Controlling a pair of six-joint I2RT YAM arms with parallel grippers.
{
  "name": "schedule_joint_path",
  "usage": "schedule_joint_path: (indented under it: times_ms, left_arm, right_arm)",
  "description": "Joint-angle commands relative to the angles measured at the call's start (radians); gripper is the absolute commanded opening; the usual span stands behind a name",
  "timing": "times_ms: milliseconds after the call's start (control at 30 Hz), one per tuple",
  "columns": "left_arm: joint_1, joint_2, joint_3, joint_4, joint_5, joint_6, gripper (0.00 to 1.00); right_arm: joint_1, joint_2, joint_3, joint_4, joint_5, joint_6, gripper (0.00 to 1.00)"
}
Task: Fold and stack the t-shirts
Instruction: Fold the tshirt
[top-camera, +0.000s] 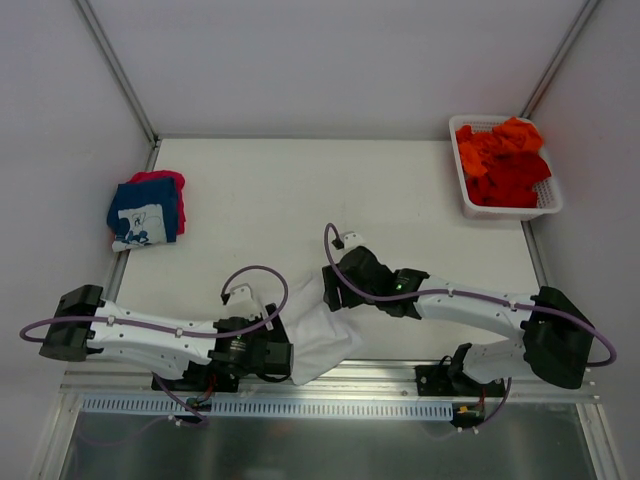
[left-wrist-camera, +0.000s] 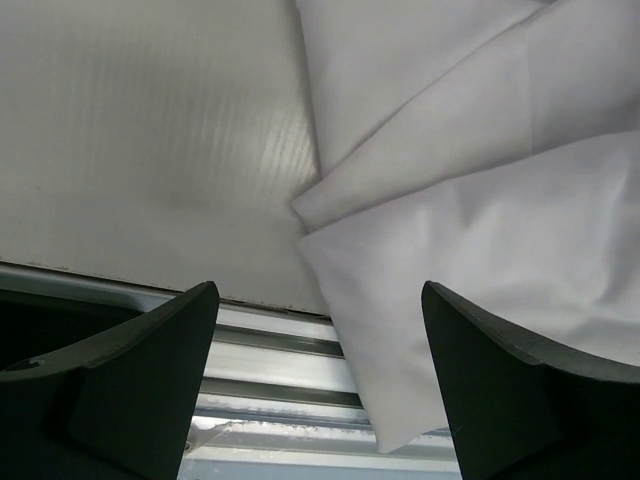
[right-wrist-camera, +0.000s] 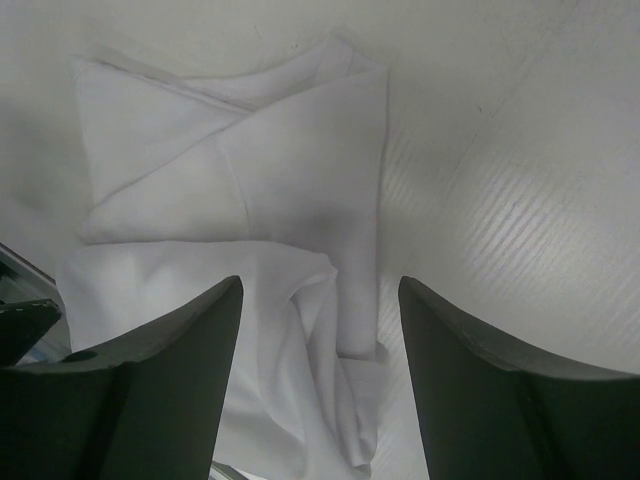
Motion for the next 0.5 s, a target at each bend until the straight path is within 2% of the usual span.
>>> schedule_joint_path:
  times_ms: [0, 233, 367, 467]
  left_arm:
    - [-0.009, -0.011, -0.027, 0.114, 0.032, 0.036, 0.83]
    - [-0.009, -0.031, -0.045, 0.168, 0.01, 0.058, 0.8]
    - [-0.008, -0.051, -0.081, 0.206, 0.023, 0.05, 0.79]
    - [-0.009, -0.051, -0.096, 0.225, 0.033, 0.048, 0.79]
  right_arm:
    - [-0.003, -0.01, -0.021, 0.035, -0.016, 0.015, 0.67]
    - [-0.002, 0.019, -0.029, 0.048, -0.042, 0.026, 0.61]
    - [-0.002, 0.047, -0.034, 0.074, -0.071, 0.035, 0.51]
    - [0.003, 0.064, -0.032, 0.078, -0.079, 0.036, 0.49]
